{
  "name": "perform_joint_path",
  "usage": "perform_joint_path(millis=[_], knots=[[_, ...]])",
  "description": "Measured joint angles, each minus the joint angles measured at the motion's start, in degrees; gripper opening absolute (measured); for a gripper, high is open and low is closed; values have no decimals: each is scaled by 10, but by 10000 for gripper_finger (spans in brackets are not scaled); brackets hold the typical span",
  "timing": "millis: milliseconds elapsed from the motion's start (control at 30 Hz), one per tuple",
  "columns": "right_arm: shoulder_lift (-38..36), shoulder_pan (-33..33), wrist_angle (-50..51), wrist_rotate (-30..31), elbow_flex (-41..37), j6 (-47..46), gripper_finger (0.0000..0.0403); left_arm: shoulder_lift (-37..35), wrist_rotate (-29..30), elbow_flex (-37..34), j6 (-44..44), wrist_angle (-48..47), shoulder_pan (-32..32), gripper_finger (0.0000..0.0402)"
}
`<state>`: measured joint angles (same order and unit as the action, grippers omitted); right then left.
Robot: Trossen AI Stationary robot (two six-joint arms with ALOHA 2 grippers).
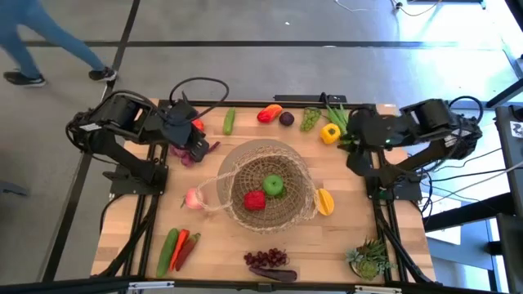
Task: Build produce basket
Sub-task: Put the yellow starfruit into the brown basket
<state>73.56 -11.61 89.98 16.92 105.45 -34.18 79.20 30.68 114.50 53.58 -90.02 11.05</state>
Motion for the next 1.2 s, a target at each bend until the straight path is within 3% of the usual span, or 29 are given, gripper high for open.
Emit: perform_joint_path(millis=[233,333,467,633,900,1200], knots=[[-19,-10,0,-105,-169,-262,102,0,-1,0,-1,0,0,69],[-21,-13,-1,-158,-241,-326,96,0,-2,0,-2,0,0,69],[-20,-14,-67,-235,-326,-335,95,0,-2,0,-14,0,0,69],[-20,-14,-205,-273,-414,-333,96,0,-3,0,-17,0,0,69],[-20,-14,-359,-276,-518,-332,96,0,-17,0,-17,0,1,69],[-20,-14,-435,-275,-601,-347,96,0,-17,0,-17,0,1,69]])
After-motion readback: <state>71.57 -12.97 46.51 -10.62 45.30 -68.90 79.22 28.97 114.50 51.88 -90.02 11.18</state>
